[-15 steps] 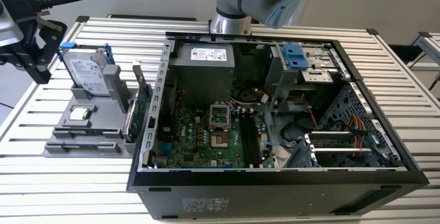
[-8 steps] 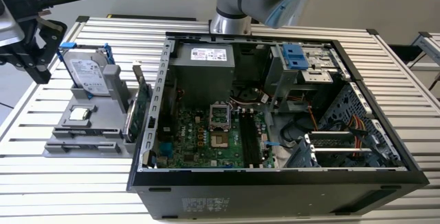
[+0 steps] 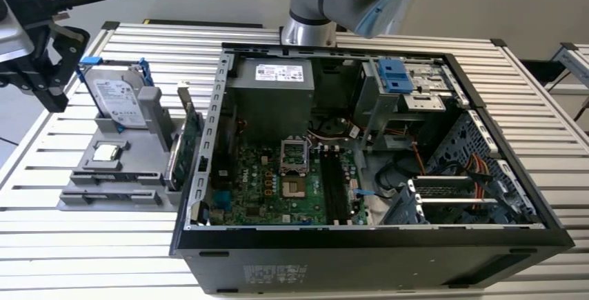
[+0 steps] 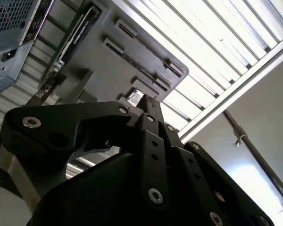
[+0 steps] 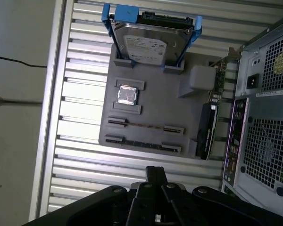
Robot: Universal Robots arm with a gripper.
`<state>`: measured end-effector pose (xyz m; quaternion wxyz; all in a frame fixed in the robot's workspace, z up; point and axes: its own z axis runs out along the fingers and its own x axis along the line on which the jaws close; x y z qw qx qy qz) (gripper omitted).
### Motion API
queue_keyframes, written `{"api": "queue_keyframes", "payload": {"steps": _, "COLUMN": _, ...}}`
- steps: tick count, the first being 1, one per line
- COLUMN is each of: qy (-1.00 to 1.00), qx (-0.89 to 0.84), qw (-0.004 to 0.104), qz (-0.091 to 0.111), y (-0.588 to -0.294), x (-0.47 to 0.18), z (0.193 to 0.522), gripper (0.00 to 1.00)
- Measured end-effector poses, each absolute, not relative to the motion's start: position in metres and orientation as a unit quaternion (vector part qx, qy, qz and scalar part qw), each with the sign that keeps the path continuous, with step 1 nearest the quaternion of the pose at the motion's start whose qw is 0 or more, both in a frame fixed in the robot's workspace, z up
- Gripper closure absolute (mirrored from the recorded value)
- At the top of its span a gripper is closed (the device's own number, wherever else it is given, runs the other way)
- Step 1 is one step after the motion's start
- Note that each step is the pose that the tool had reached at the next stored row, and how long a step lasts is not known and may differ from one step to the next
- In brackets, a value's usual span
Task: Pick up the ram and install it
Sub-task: 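Pick up the ram and move it above insertion slot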
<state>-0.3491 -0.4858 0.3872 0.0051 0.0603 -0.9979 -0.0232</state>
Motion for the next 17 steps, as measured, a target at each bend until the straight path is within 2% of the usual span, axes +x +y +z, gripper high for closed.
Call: {"api": "queue_keyframes", "payload": {"steps": 17, "qy": -0.992, "qx": 0.121, "qw": 0.006, "qz": -0.023, "y": -0.4858, "x": -0.3491, "z": 0.3871, "gripper": 1.00}}
